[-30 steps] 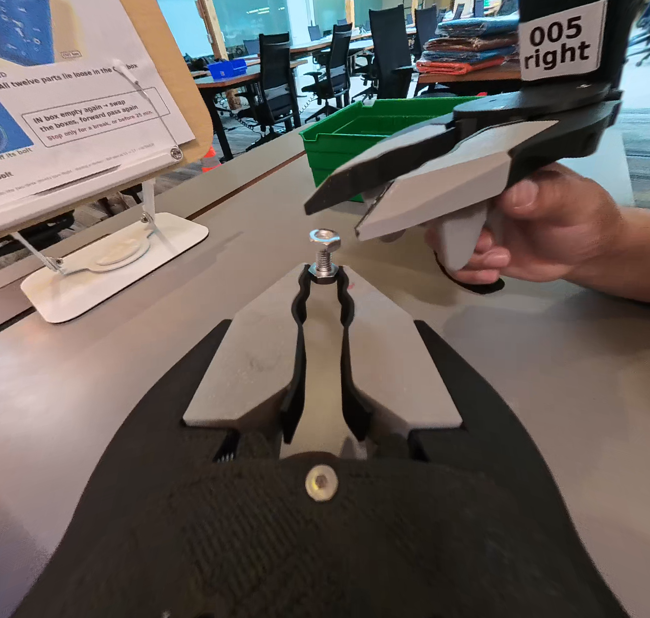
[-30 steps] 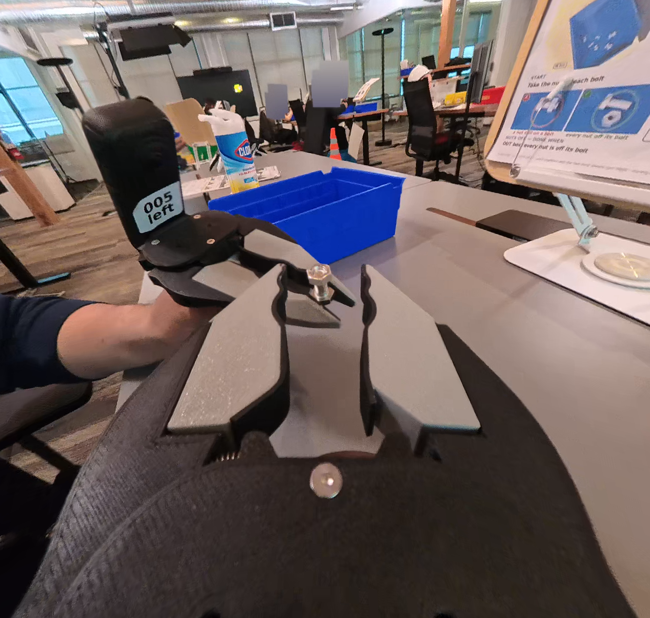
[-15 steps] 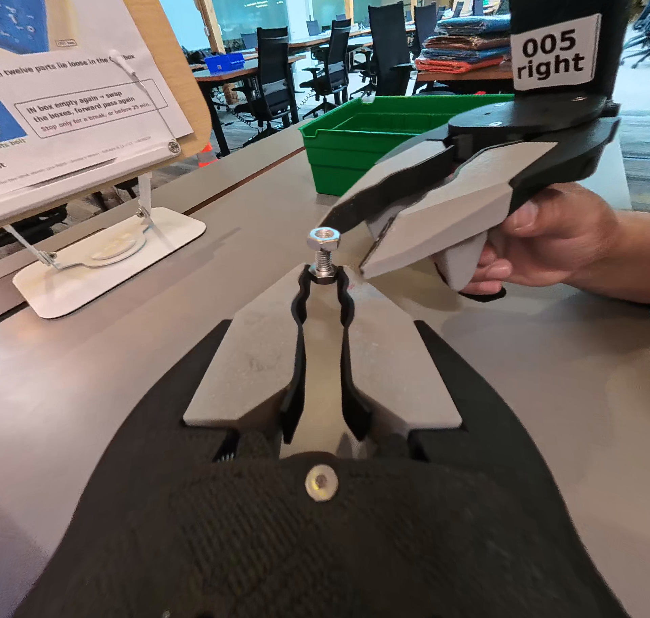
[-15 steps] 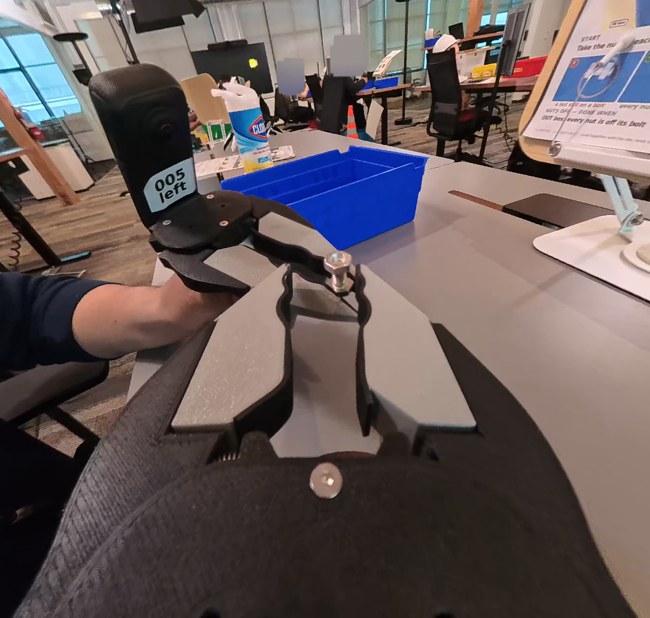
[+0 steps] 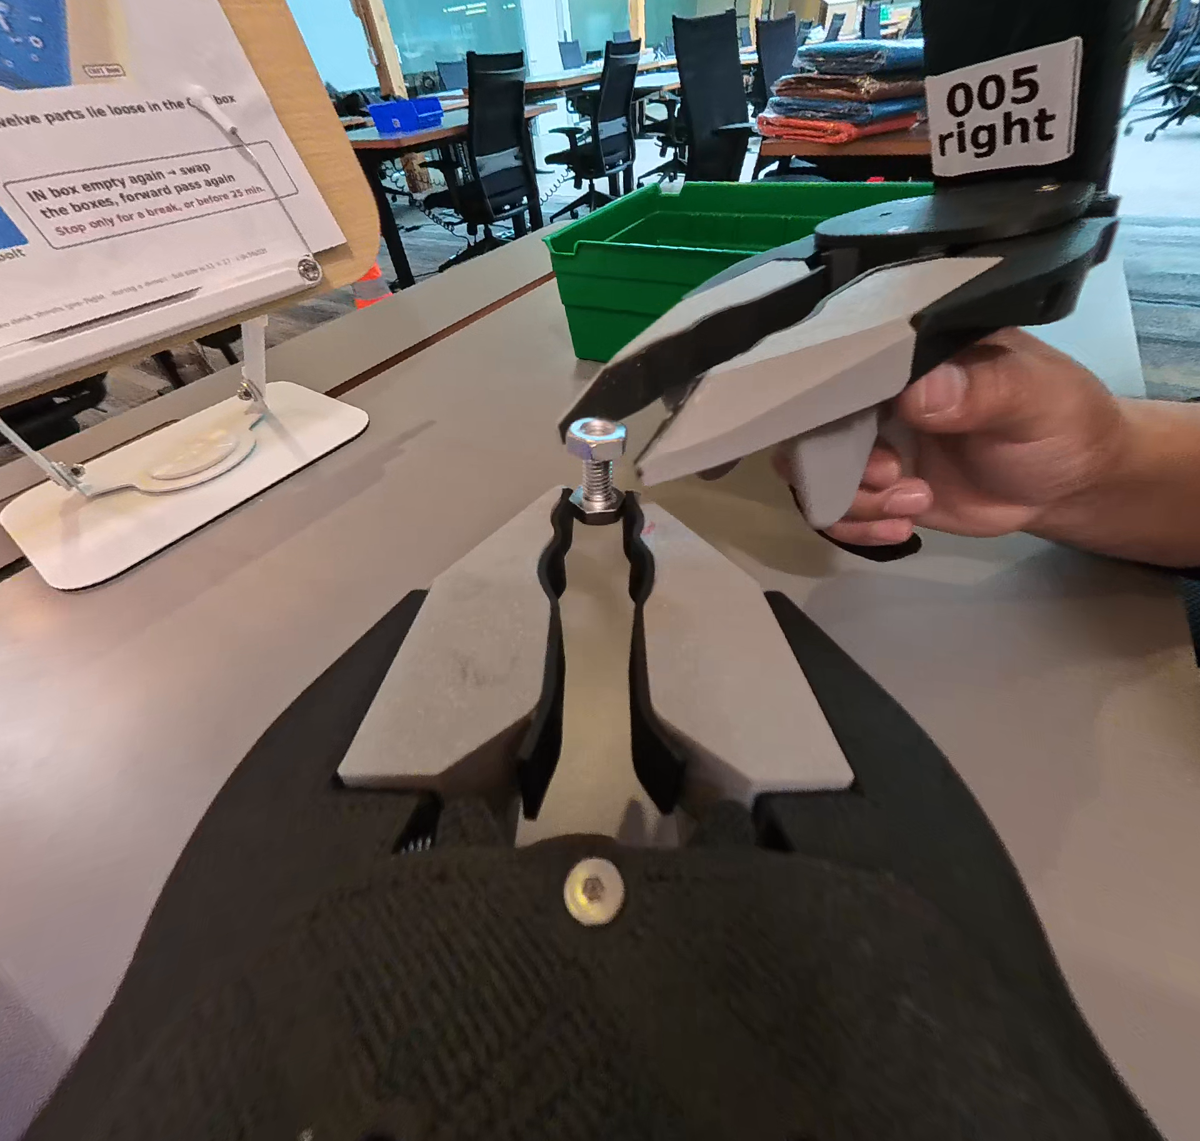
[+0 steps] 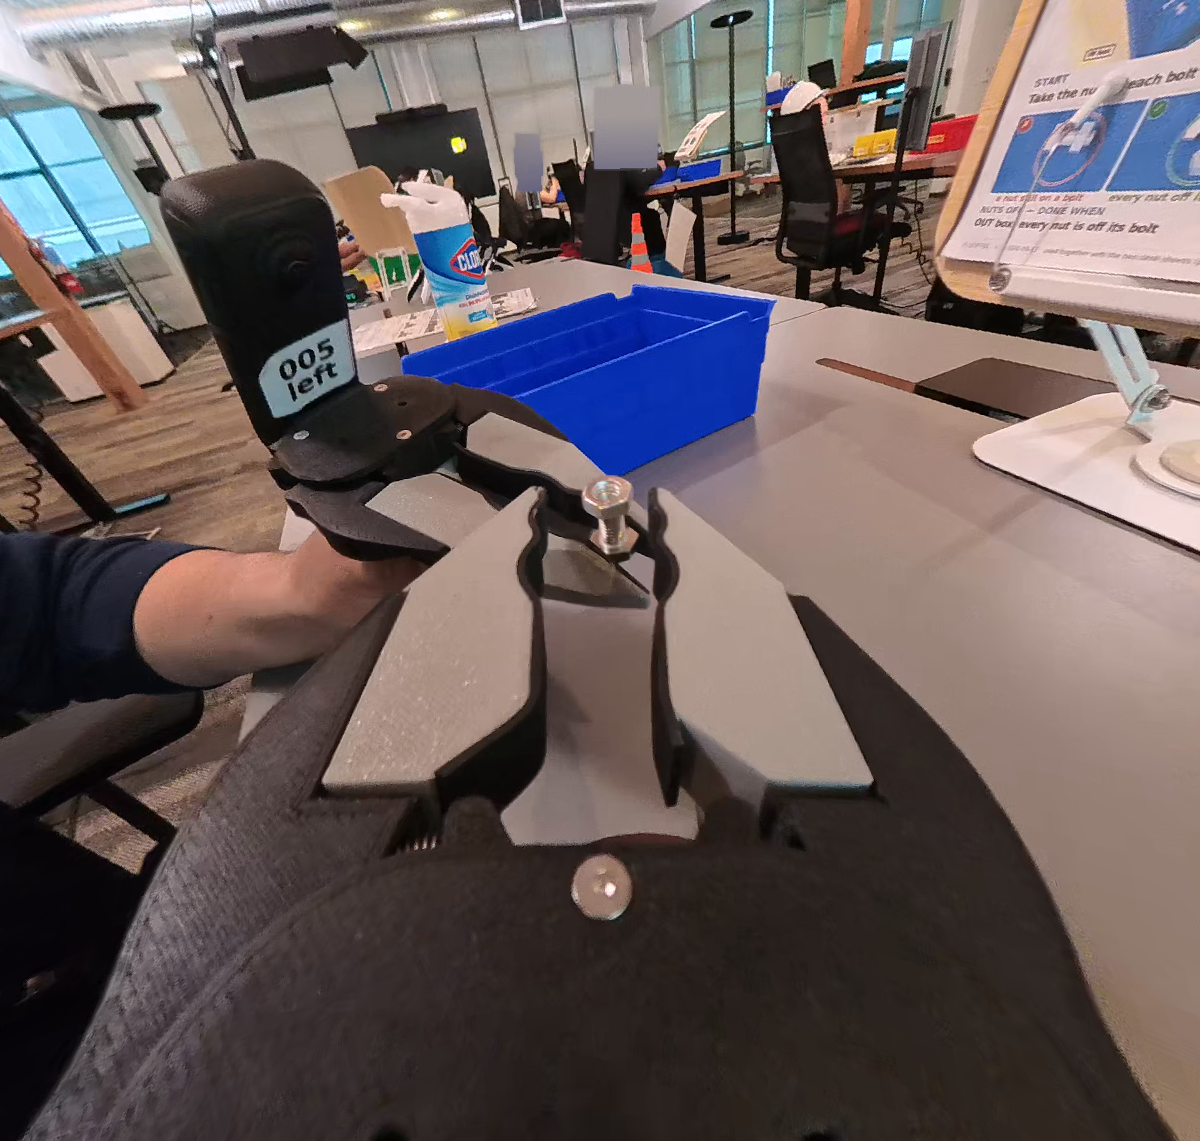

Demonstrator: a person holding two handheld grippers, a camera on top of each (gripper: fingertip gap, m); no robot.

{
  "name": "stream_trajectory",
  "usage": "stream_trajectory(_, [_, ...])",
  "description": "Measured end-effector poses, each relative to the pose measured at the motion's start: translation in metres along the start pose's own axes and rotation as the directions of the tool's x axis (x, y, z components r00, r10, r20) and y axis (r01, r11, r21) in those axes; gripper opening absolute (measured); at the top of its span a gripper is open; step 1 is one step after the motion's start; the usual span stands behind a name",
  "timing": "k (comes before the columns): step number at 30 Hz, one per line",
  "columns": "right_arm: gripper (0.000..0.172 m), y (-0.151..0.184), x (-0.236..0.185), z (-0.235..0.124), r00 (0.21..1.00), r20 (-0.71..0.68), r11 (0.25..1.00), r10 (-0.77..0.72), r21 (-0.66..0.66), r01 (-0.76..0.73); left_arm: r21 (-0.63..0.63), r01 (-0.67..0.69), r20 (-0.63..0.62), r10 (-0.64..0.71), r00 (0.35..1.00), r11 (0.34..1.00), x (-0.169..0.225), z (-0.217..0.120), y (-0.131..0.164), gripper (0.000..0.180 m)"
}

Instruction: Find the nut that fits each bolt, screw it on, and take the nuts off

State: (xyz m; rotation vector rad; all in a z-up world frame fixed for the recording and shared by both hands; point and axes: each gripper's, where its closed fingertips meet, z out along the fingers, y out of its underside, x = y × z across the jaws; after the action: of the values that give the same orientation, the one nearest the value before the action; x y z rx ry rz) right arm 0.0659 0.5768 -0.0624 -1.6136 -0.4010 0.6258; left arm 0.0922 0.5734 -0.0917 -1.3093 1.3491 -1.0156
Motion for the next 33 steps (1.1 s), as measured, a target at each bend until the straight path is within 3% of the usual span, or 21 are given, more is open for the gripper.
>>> stream_trajectory(3, [0.022, 0.003, -0.005, 0.007, 0.999, -0.006, 0.999, -0.040, -0.012, 0.040, -0.010, -0.020, -0.025, 0.019, 0.999, 1.000, 0.010, 0.004, 0.001, 0.013])
stream_trajectory(7, [0.029, 0.007, -0.010, 0.015, 1.000, 0.025, 1.000, -0.009, -0.027, 0.010, -0.020, -0.048, -0.047, 0.047, 0.998, 0.999, 0.021, 0.009, 0.002, 0.014])
stream_trajectory(10, [0.008, 0.006, -0.003, 0.011, 1.000, 0.004, 1.000, -0.005, -0.024, 0.005, -0.013, -0.047, -0.050, 0.046, 0.998, 0.999, 0.021, 0.007, 0.002, 0.013])
stream_trajectory(18, [0.007, -0.007, 0.013, -0.001, 0.998, -0.037, 0.998, 0.047, 0.038, -0.046, -0.012, 0.033, -0.107, -0.034, 0.994, 0.999, 0.021, 0.008, 0.005, 0.013])
stream_trajectory(21, [0.007, -0.022, 0.018, -0.018, 0.996, -0.087, 0.997, 0.009, 0.080, -0.002, -0.026, 0.050, -0.109, -0.053, 0.993, 0.998, 0.016, 0.008, 0.010, 0.013])
stream_trajectory(27, [0.007, -0.064, 0.039, -0.104, 0.952, -0.287, 0.989, -0.106, 0.070, 0.131, -0.052, 0.048, -0.117, -0.054, 0.992, 0.997, 0.017, 0.010, 0.016, 0.013])
stream_trajectory(30, [0.007, -0.072, 0.086, -0.171, 0.882, -0.455, 0.992, -0.124, -0.046, 0.116, -0.047, 0.033, -0.132, -0.039, 0.991, 0.998, 0.022, 0.010, 0.014, 0.013])
stream_trajectory(33, [0.007, -0.050, 0.156, -0.240, 0.777, -0.617, 0.975, -0.121, -0.221, -0.025, -0.058, 0.018, -0.141, -0.027, 0.990, 0.998, 0.027, 0.013, 0.017, 0.013])
